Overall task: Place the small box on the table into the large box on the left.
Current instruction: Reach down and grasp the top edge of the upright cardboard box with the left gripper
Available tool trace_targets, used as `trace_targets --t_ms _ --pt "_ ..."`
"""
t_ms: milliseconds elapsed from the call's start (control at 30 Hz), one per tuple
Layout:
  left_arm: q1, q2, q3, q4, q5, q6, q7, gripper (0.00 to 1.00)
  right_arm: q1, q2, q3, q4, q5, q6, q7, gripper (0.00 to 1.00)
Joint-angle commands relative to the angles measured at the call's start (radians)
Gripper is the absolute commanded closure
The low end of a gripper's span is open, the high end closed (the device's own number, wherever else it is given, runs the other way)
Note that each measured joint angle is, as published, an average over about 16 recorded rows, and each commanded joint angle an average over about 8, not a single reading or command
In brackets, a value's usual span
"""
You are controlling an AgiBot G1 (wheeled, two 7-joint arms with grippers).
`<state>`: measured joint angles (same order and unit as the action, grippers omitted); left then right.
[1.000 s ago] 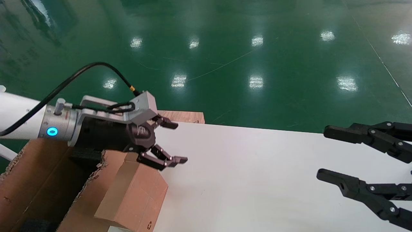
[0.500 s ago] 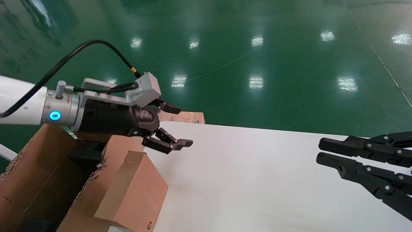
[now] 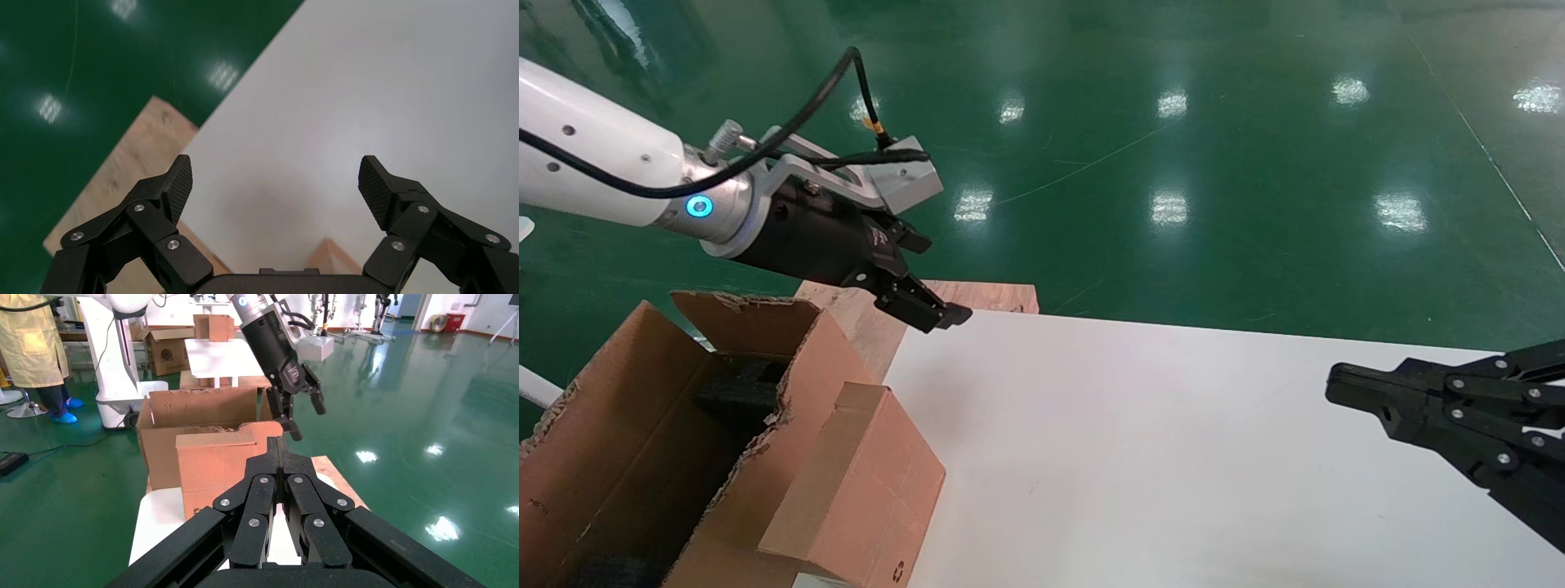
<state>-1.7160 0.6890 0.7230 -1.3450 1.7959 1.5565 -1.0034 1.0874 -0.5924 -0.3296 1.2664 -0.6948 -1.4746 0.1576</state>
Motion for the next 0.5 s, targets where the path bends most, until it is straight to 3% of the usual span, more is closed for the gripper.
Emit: trace_targets --t_ms 33,233,500 --pt "-0.022 0.008 0.033 0.0 0.032 0.013 -0.029 0.0 0.0 0.0 0.0 0.0 0.0 0.0 0.0 1.0" --pt "-0.057 -0.001 0.111 0.001 0.039 0.011 -0.058 0.0 0.0 0.0 0.0 0.0 0.0 0.0 0.0 1.0" --pt "-0.073 -0.017 0.141 0.007 0.002 0.004 -0.053 0.0 0.0 0.0 0.0 0.0 0.0 0.0 0.0 1.0"
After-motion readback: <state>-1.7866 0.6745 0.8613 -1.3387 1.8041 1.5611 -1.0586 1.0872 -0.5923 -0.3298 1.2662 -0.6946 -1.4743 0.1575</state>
